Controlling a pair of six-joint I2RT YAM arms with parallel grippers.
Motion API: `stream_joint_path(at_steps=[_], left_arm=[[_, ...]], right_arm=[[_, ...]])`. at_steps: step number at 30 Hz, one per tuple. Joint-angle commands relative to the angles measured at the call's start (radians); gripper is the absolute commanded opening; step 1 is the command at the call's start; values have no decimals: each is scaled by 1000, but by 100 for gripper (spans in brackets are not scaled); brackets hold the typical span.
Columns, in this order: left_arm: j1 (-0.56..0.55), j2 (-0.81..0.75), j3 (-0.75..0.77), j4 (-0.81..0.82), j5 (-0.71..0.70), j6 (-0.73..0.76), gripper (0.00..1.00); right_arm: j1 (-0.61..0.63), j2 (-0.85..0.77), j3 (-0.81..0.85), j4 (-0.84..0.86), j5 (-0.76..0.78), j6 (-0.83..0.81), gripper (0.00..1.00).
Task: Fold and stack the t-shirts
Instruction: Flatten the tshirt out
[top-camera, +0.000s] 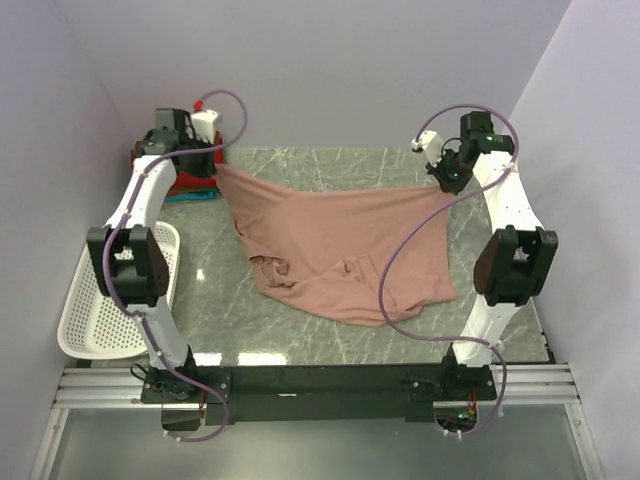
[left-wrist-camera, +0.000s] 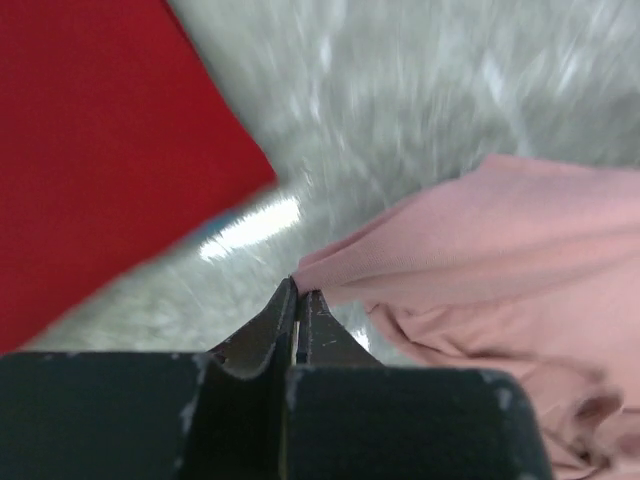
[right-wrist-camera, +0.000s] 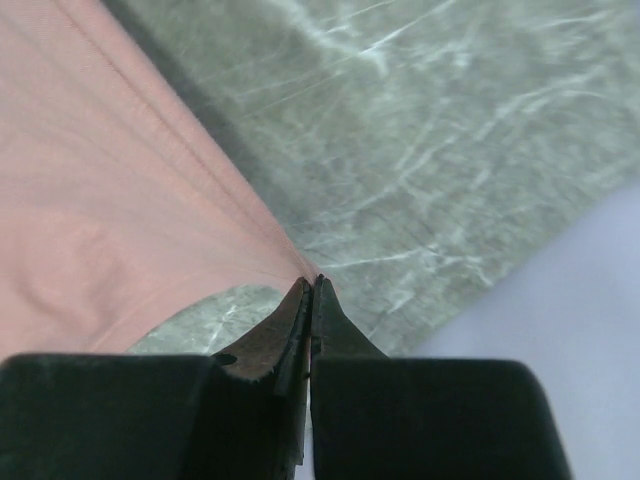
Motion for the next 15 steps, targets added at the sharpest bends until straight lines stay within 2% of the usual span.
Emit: stream_joint_path(at_steps=[1, 9, 11, 15], left_arm=[[57, -123, 82, 107, 77, -71, 1], [116, -345, 159, 254, 111, -151, 0], [128, -401, 137, 309, 111, -166, 0], [157, -624, 21, 452, 76, -209, 0]], right_arm=[[-14, -120, 72, 71, 20, 128, 0], [-14, -382, 95, 255, 67, 337, 0], [-14, -474, 83, 299, 78, 395, 0], [-13, -658, -8, 380, 95, 442, 0]])
